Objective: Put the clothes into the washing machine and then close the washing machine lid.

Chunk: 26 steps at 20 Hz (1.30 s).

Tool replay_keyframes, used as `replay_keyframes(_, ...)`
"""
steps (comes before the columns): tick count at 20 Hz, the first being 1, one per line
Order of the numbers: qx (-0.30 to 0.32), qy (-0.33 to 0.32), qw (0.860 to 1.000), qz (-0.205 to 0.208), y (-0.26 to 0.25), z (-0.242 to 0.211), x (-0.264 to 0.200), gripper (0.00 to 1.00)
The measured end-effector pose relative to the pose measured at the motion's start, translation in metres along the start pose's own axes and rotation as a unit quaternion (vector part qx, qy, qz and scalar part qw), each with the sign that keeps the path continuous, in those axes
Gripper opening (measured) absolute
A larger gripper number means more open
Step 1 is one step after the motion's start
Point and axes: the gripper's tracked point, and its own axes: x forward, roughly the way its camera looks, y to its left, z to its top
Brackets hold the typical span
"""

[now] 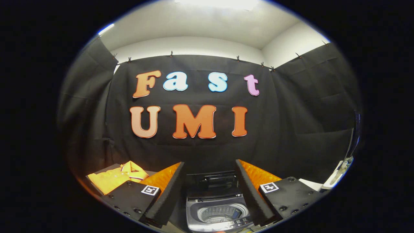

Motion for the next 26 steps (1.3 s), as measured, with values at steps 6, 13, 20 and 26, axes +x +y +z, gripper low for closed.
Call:
replay_keyframes(6,0.036,-0.042,0.993,0.108,0.092,0.051,0.024,0.97)
replay_keyframes(13,0.069,0.011,0.969,0.238,0.218,0.031,0.048,0.97)
replay_keyframes(20,0.126,0.164,0.93,0.303,0.312,-0.068,0.064,0.98)
replay_keyframes(26,0.115,0.259,0.913,0.292,0.337,-0.141,0.07,0.98)
